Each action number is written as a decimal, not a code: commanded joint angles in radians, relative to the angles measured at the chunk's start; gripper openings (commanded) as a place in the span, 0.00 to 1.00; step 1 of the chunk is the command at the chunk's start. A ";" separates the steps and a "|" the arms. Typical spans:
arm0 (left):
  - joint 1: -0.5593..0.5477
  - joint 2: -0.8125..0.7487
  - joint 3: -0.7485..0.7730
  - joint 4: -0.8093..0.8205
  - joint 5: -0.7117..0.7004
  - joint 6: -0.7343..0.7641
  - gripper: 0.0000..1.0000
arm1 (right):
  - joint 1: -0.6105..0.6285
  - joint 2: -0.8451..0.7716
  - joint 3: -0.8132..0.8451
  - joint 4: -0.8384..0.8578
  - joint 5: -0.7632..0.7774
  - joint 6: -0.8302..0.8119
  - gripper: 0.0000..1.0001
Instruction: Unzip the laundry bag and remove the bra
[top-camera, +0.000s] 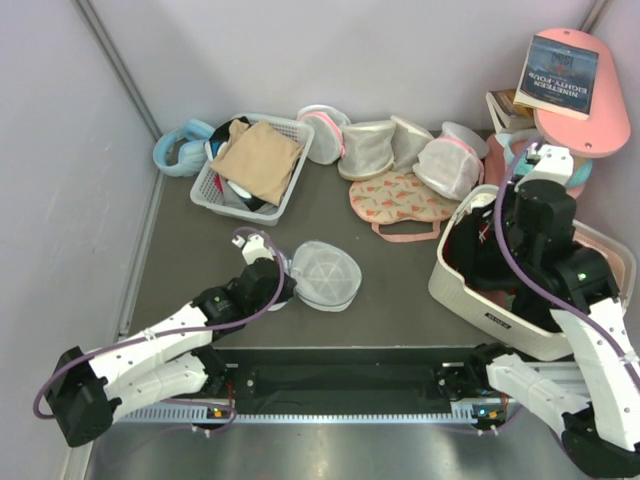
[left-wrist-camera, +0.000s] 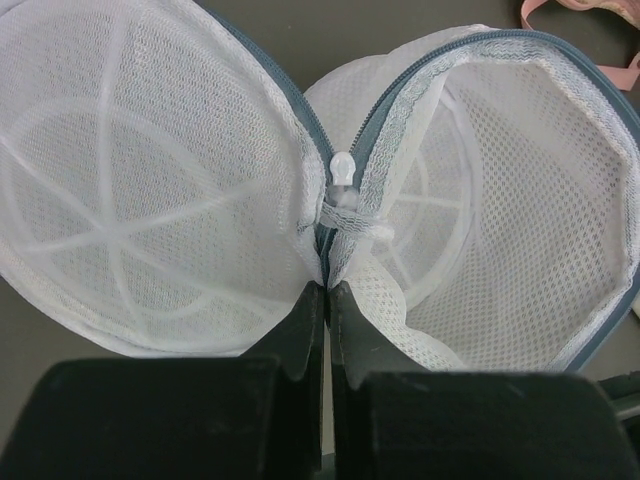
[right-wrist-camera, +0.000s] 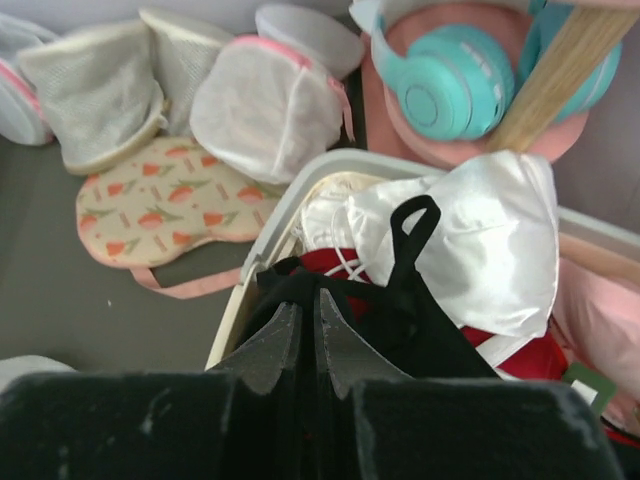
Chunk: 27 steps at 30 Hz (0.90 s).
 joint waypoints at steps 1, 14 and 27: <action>0.004 -0.039 -0.007 0.032 0.002 0.007 0.00 | -0.024 -0.034 -0.099 0.079 -0.077 0.099 0.00; 0.005 -0.078 -0.020 0.009 -0.004 0.010 0.00 | -0.027 -0.033 -0.190 0.050 -0.059 0.162 0.12; 0.007 -0.064 0.007 -0.041 -0.016 -0.007 0.26 | -0.027 0.021 0.090 -0.048 -0.041 0.090 0.89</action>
